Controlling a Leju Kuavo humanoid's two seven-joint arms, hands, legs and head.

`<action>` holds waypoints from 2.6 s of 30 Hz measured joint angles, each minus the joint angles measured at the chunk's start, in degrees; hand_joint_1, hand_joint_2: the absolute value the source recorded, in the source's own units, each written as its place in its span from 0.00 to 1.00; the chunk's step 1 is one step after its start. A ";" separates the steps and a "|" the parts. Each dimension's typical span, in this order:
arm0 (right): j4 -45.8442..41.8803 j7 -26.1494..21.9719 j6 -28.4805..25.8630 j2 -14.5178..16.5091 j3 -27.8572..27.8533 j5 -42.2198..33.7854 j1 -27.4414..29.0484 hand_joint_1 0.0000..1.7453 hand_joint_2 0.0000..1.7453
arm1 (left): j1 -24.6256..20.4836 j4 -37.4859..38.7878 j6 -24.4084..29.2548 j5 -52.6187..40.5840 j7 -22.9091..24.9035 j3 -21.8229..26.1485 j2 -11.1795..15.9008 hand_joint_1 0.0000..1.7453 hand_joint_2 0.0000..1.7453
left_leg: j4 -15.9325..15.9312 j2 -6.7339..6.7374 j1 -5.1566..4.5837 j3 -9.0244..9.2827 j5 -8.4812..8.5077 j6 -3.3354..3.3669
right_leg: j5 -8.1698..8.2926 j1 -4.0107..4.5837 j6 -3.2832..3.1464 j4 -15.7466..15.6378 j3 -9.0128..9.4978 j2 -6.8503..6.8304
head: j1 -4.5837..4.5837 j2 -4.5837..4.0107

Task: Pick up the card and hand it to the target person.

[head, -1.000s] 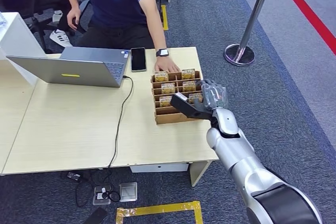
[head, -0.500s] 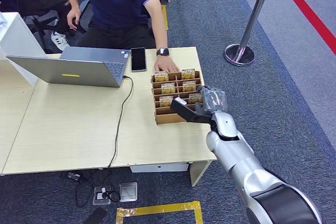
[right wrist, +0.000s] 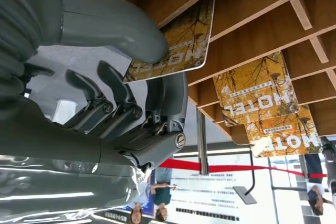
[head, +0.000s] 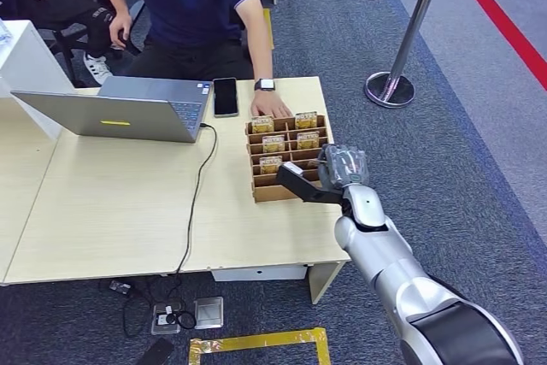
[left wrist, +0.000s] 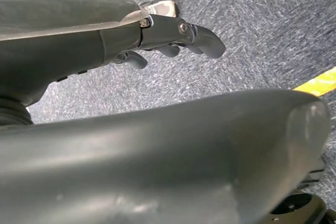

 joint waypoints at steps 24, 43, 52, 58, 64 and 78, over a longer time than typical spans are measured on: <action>-28.46 -4.49 1.22 -3.46 -1.73 -4.55 -0.24 1.00 1.00 | 1.21 0.10 0.52 0.03 -0.32 0.60 0.40 0.00 0.00 | 0.00 0.00 0.00 -0.06 0.01 -0.01 | 0.02 0.00 -0.03 0.04 -0.03 0.01 | -0.04 0.00; -3.03 -1.03 -0.05 7.28 5.03 -3.90 -21.65 1.00 1.00 | -1.21 0.27 0.39 -3.45 1.14 0.00 0.16 0.00 0.00 | 0.00 0.00 0.01 -0.04 0.12 -0.09 | 0.07 0.01 -0.10 0.14 -0.06 0.00 | -0.03 0.00; 8.03 3.94 -4.43 9.40 7.08 0.64 -22.26 1.00 1.00 | -1.60 0.30 0.28 -4.61 2.01 -0.12 -0.19 0.00 0.00 | 0.02 0.00 0.00 -0.04 0.12 -0.09 | 0.07 0.00 -0.10 0.12 -0.08 0.00 | -0.02 0.00; 11.04 5.35 -6.67 8.88 7.27 2.71 -22.24 1.00 1.00 | -1.99 0.31 -0.30 -5.20 3.00 -0.52 -0.57 0.00 0.00 | 0.04 0.00 0.00 -0.05 0.12 -0.09 | 0.07 0.00 -0.11 0.12 -0.09 0.00 | -0.02 0.00; 12.27 5.88 -7.81 8.35 7.27 3.44 -22.26 1.00 1.00 | -2.53 0.32 -0.56 -5.67 3.64 -0.89 -0.69 0.00 0.00 | 0.03 0.00 0.00 -0.07 0.12 -0.09 | 0.07 0.01 -0.11 0.12 -0.12 0.00 | -0.06 0.00; 13.01 0.44 -9.42 8.11 6.30 -0.15 -22.26 0.00 1.00 | -3.07 0.32 -0.98 -5.87 3.63 -0.87 -0.84 0.00 0.00 | 0.03 0.00 0.00 -0.09 0.12 -0.09 | 0.07 0.01 -0.11 0.13 -0.13 0.00 | -0.05 0.00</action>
